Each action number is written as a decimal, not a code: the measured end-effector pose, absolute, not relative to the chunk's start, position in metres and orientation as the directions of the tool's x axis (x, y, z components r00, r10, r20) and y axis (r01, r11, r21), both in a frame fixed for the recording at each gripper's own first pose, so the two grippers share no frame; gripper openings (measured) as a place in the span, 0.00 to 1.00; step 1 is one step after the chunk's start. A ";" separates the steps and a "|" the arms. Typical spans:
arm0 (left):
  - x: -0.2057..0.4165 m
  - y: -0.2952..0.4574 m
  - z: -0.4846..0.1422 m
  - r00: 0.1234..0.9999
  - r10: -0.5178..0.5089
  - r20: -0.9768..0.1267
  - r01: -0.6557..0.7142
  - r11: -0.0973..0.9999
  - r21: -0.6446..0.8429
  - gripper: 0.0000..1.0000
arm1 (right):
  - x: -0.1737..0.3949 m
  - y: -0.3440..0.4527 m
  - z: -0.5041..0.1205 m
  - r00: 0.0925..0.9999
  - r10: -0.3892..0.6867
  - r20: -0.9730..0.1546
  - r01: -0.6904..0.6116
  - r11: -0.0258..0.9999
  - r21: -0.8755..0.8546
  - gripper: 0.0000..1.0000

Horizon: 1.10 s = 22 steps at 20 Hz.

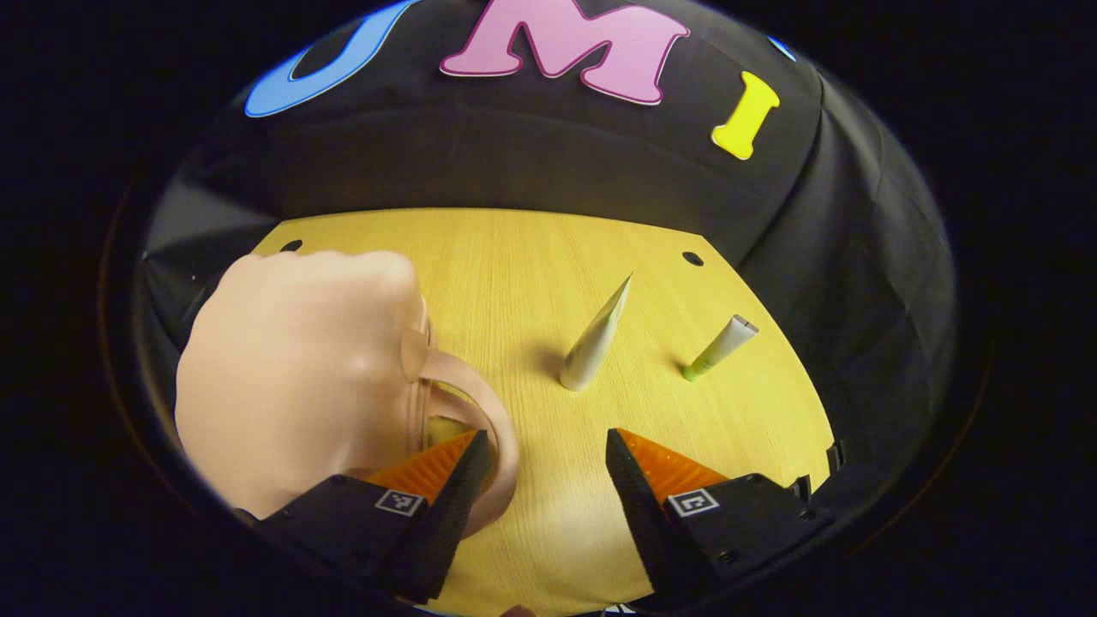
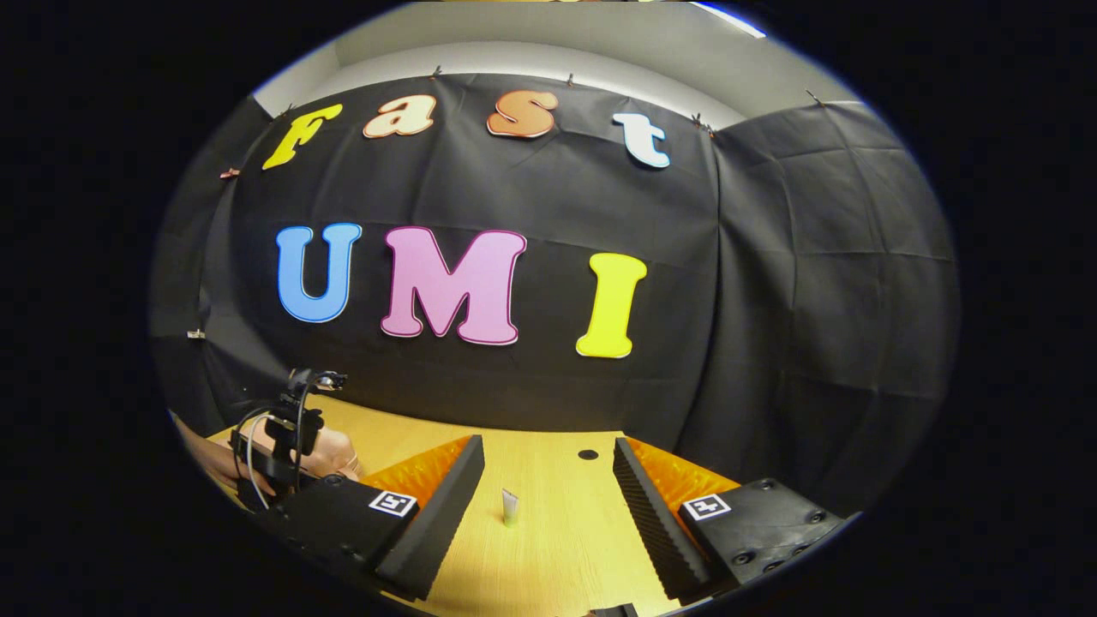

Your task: First open the suitcase, pack the skin care products into it, and then close the suitcase.

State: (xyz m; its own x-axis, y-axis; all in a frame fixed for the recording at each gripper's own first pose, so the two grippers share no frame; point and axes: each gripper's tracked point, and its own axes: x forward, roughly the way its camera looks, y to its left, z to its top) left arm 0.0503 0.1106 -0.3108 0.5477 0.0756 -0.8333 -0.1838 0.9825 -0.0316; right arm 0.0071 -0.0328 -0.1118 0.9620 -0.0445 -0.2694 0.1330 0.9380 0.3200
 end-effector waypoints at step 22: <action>0.042 0.197 -0.164 0.483 0.238 -0.842 -0.239 0.962 0.135 0.18 | 0.070 -0.040 -0.177 0.954 0.162 -0.251 -0.041 0.903 0.429 0.96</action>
